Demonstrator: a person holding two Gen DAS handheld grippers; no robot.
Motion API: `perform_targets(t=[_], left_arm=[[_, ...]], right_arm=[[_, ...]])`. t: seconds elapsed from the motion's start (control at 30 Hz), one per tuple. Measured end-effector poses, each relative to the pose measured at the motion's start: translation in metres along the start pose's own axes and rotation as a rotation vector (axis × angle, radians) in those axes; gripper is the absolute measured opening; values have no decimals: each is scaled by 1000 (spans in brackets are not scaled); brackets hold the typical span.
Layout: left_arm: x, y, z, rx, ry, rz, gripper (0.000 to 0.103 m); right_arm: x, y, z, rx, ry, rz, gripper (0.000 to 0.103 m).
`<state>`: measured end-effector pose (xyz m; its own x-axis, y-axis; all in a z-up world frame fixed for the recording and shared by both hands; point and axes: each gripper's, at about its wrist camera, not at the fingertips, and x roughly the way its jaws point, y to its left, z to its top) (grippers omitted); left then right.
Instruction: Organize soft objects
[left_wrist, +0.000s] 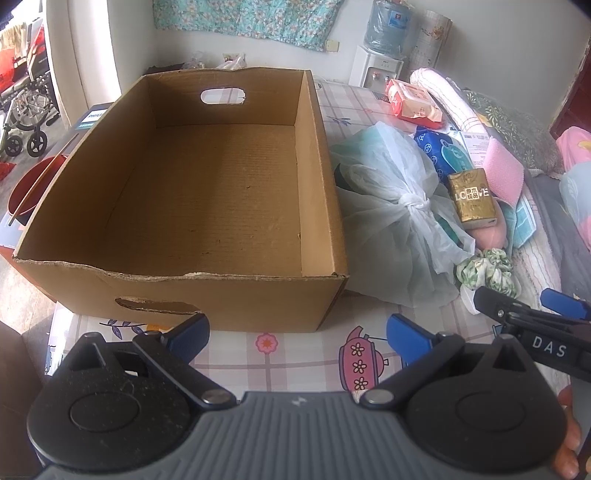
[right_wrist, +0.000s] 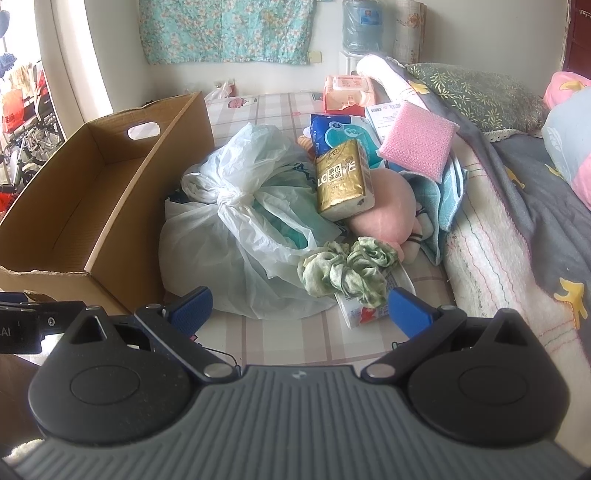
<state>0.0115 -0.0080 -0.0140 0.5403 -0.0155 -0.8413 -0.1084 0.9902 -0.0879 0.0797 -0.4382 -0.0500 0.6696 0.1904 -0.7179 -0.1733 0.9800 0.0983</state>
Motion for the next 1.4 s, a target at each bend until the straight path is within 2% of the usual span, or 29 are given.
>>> perform_targets(t=[0.53,0.63,0.83,0.97,1.17,1.3,1.4], left_arm=[[1,-1,-5,4,27,5,103],[-8,-3,-8,22,-1,-4,103],[-42,-12,-11,104,-126,-55,103],[-50,-15,9,140,-131,-142,103],[-39,-30,62,234,-140,-253,103],[-25,-59,101,381,-150,-331,103],[-11,-87,125,495,-195,-369,103]], right_arm=[[0,-4,-5,16,2,2,102],[-5,-6,-5,28,-14,8,102],[-23,-13,-1,61,-85,-29,102],[-30,-26,4,92,-124,-67,102],[-33,-58,25,121,-184,-69,102],[-28,-86,48,124,-244,-59,102],[-15,-109,71,157,-243,-64,102]])
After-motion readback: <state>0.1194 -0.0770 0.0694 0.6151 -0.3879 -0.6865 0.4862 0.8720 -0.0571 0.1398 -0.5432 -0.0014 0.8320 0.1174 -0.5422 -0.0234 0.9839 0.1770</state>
